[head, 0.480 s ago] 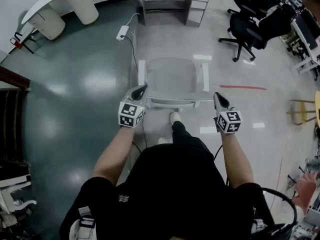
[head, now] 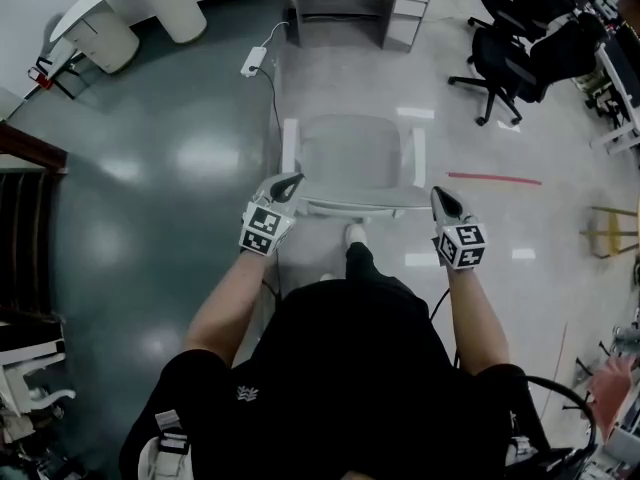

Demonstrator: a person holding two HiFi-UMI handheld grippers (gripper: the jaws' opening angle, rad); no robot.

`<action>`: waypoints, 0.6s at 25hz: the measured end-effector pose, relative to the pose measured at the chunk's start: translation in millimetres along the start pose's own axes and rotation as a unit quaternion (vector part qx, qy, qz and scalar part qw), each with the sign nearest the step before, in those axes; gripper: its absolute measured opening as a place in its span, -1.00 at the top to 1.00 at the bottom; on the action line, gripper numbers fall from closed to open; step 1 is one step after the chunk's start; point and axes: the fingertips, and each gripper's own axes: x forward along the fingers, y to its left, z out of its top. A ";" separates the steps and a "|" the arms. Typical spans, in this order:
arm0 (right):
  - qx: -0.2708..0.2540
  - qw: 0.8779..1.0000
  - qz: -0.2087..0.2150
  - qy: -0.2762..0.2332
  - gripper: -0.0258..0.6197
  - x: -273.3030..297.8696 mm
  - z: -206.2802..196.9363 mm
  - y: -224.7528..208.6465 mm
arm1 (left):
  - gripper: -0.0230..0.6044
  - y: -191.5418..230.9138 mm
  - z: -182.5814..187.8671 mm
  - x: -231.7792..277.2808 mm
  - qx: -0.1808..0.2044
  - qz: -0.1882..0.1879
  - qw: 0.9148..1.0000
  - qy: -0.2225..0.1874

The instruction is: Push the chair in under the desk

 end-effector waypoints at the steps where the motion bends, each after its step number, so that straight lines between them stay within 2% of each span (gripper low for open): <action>1: -0.013 1.000 0.014 0.007 0.92 1.7 -2.6 2.9 | 0.91 -8.5 -4.9 4.4 0.019 -0.020 0.999 0.015; 3: -0.053 0.997 0.056 0.025 0.91 5.9 -9.4 15.0 | 0.81 -28.4 -20.5 13.3 0.059 -0.067 0.994 0.056; 5: -0.099 0.987 0.108 0.061 0.53 13.9 -22.6 32.5 | 0.52 -41.2 -37.7 20.2 0.089 -0.098 0.987 0.088; 6: -0.123 0.980 0.130 0.084 0.37 18.8 -31.7 40.2 | 0.44 -44.5 -44.6 23.3 0.101 -0.107 0.984 0.100; 7: -0.148 0.972 0.148 0.106 0.31 23.3 -41.8 46.2 | 0.39 -46.7 -50.6 26.4 0.112 -0.113 0.981 0.110; 12: -0.260 0.929 0.187 0.187 0.30 42.1 -84.2 55.5 | 0.27 -54.3 -84.2 47.0 0.176 -0.144 0.957 0.180; 15: -0.311 0.906 0.195 0.210 0.30 54.7 -98.7 57.1 | 0.20 -56.4 -95.0 58.6 0.190 -0.165 0.947 0.202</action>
